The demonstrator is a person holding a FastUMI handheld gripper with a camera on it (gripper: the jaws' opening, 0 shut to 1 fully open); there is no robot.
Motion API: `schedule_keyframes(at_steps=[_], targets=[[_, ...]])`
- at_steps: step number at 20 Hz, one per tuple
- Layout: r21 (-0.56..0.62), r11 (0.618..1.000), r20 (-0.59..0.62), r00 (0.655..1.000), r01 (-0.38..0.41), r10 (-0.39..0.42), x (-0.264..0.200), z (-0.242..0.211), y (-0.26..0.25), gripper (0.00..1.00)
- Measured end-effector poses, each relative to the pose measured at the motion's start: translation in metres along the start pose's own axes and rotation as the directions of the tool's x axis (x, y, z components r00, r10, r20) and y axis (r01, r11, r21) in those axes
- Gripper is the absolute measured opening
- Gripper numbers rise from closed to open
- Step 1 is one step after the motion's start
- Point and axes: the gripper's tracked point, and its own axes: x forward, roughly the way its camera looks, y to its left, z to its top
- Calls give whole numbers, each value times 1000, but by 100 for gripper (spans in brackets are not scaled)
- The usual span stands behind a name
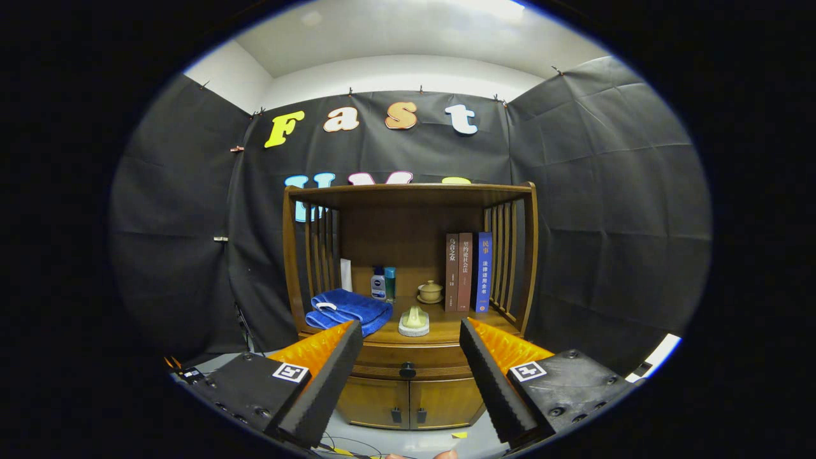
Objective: Pull open the drawer, take out the items inside it, and place them on the countertop above the cabinet.
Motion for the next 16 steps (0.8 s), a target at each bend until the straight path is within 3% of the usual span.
schedule_keyframes(at_steps=[16], targets=[[-9, 1000, 8, 1000, 13, -13, 0, -1, -2, 99]])
